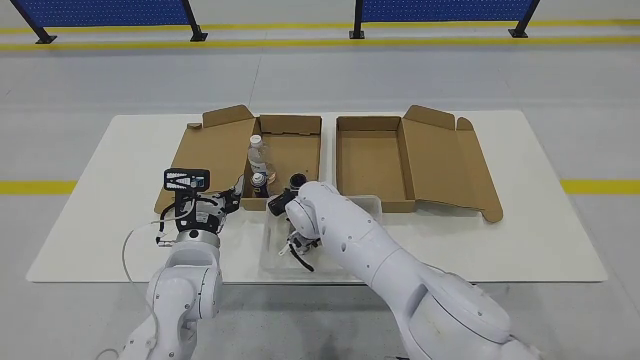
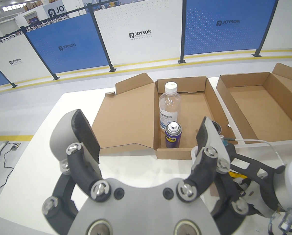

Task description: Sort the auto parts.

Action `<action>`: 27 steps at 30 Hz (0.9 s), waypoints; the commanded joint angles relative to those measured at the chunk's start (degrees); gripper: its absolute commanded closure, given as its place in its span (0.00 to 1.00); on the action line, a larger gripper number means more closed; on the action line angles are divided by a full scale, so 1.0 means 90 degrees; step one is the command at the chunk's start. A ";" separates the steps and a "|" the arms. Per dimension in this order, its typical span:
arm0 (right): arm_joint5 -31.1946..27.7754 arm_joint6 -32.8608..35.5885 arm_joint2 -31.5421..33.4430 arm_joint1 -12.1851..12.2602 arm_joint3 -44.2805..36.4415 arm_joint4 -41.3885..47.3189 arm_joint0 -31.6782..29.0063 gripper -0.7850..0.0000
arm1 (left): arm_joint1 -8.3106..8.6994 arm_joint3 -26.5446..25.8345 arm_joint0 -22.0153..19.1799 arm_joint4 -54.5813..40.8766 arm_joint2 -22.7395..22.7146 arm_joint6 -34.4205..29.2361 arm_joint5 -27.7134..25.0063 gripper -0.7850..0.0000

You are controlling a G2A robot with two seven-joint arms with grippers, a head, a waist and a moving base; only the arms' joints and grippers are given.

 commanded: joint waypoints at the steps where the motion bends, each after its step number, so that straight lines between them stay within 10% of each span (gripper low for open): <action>1: 0.0012 0.0009 0.0017 -0.0005 -0.0014 -0.0019 0.0019 1.00 | 0.0000 0.0000 0.0000 -0.0001 0.0000 0.0000 0.0000 0.00; 15: 0.0313 0.0156 0.0326 0.0228 -0.0765 -0.0313 -0.0047 1.00 | 0.0000 0.0000 0.0000 -0.0001 0.0000 0.0000 0.0000 0.00; 27: 0.0815 0.0423 0.1611 0.1072 -0.3281 -0.0717 -0.1085 1.00 | 0.0000 0.0000 0.0000 -0.0001 0.0000 0.0000 0.0000 0.00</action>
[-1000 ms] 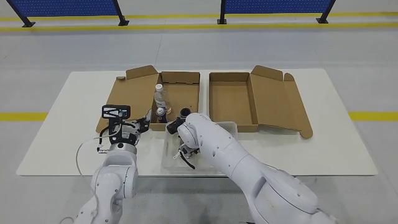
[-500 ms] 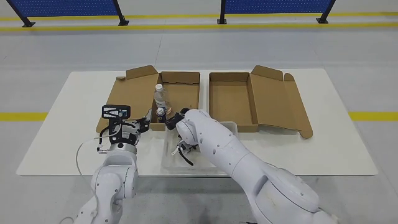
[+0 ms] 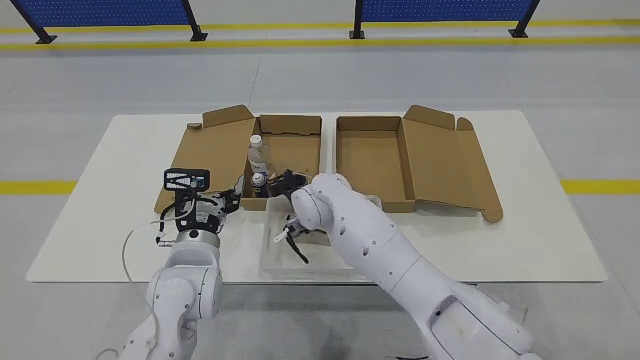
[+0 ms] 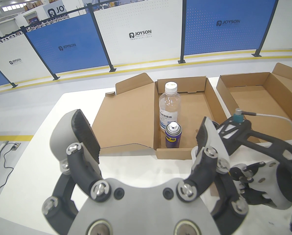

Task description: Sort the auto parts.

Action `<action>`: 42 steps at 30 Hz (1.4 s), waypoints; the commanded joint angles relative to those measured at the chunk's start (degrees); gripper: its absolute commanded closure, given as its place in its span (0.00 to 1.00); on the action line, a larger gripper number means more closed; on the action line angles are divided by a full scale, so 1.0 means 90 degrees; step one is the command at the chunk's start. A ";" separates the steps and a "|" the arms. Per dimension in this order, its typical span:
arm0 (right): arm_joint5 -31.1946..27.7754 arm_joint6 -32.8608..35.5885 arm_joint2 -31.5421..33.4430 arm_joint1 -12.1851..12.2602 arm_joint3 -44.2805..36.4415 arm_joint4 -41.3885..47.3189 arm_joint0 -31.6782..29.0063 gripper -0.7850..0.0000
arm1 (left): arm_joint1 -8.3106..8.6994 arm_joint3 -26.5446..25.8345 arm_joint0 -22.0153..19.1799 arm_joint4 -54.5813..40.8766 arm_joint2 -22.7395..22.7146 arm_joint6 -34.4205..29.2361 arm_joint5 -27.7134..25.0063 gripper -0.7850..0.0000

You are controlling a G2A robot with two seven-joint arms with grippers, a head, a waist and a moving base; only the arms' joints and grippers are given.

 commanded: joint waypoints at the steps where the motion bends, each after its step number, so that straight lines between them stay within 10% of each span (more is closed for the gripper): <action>1: 0.0009 0.0122 0.0397 0.0208 -0.0680 -0.0136 -0.0334 1.00 | 0.0000 0.0000 0.0000 -0.0001 0.0000 0.0000 0.0000 0.00; 14: -0.0554 0.0557 0.3054 0.1045 -0.3901 0.0762 -0.2735 1.00 | 0.0000 0.0000 0.0000 -0.0001 0.0000 0.0000 0.0000 0.00; 27: -0.1582 -0.0224 0.3658 0.1139 -0.3357 0.3616 -0.3217 1.00 | 0.0000 0.0000 0.0000 -0.0001 0.0000 0.0000 0.0000 0.00; 42: -0.1350 -0.0542 0.3463 0.1344 -0.3401 0.2936 -0.3000 1.00 | 0.0000 0.0000 0.0000 -0.0001 0.0000 0.0000 0.0000 0.00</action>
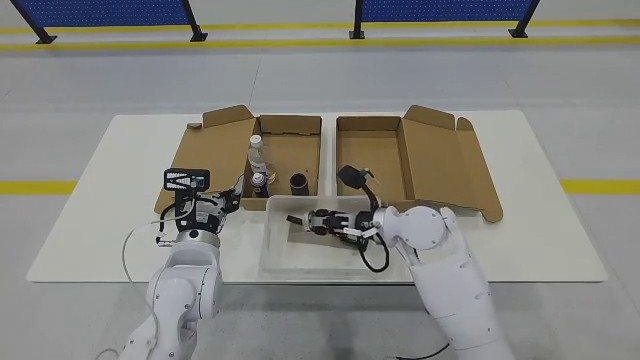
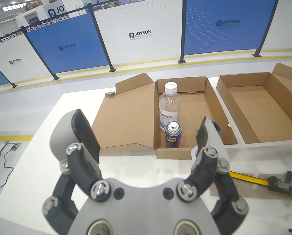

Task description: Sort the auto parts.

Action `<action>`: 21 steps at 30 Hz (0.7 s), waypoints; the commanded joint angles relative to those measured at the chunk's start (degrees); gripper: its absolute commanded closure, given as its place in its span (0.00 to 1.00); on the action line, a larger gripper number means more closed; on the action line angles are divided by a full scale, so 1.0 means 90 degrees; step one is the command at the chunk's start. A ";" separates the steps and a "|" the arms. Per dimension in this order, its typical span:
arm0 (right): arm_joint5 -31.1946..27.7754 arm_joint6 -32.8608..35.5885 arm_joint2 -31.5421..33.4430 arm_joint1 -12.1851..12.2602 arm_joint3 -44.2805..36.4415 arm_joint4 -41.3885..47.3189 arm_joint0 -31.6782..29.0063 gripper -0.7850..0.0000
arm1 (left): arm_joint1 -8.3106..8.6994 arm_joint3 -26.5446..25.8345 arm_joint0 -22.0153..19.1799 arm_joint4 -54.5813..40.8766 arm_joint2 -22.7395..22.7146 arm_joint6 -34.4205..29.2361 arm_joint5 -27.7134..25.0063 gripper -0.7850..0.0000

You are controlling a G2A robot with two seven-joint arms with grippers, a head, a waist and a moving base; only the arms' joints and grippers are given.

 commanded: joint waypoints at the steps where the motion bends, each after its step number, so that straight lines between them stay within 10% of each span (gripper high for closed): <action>1: 0.0096 -0.0013 0.0026 0.0044 -0.0132 -0.0319 0.0062 1.00 | 0.0000 0.0000 0.0000 -0.0001 0.0000 0.0000 0.0000 0.00; 21: 0.1274 0.0696 0.0171 0.0457 0.0320 -0.4816 0.1638 1.00 | 0.0000 0.0000 0.0000 -0.0001 0.0000 0.0000 0.0000 0.00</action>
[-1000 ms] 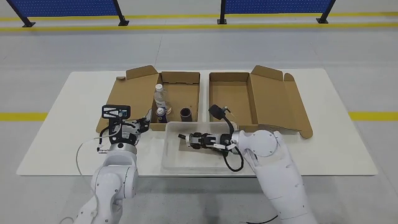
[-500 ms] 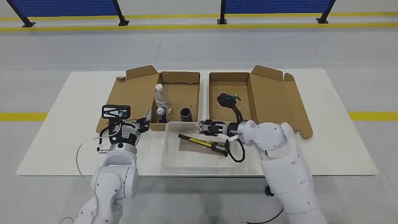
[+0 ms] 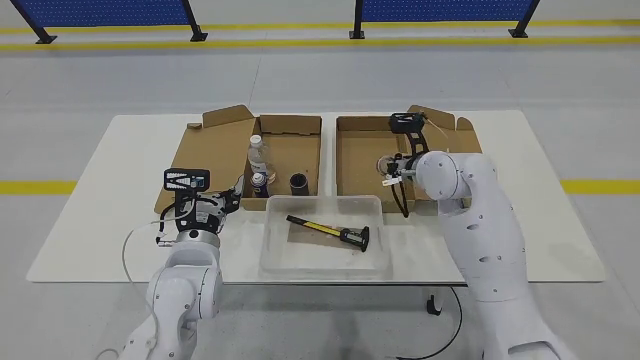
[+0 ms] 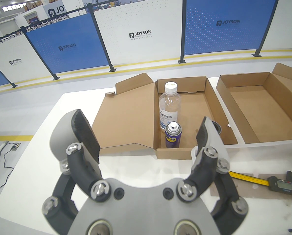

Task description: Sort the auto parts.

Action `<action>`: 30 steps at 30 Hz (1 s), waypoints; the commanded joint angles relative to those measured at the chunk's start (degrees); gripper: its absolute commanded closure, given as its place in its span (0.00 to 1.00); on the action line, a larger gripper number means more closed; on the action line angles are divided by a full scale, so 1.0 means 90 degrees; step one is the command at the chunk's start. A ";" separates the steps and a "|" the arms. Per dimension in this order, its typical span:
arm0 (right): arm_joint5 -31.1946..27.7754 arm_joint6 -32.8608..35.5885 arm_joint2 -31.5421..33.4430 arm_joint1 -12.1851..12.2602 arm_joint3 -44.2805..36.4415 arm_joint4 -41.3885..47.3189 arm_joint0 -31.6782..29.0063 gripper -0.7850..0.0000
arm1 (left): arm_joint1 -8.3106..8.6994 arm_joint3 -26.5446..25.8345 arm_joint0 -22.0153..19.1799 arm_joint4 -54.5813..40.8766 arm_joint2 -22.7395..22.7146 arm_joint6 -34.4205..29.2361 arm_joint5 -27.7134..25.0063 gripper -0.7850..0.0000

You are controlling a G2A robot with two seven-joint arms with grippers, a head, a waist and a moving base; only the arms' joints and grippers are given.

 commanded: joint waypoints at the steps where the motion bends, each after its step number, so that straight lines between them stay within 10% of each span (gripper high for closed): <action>1: 0.0036 -0.0019 0.0002 0.0008 0.0319 -0.0112 0.0100 1.00 | 0.0000 0.0000 0.0000 -0.0001 0.0000 0.0000 0.0000 0.00; 23: -0.0142 -0.0450 -0.0626 -0.0155 0.3360 -0.0168 0.1330 1.00 | 0.0000 0.0000 0.0000 -0.0001 0.0000 0.0000 0.0000 0.00; 30: -0.0177 -0.0563 -0.0803 -0.0235 0.3789 -0.0027 0.1565 0.79 | 0.0000 0.0000 0.0000 -0.0001 0.0000 0.0000 0.0000 0.00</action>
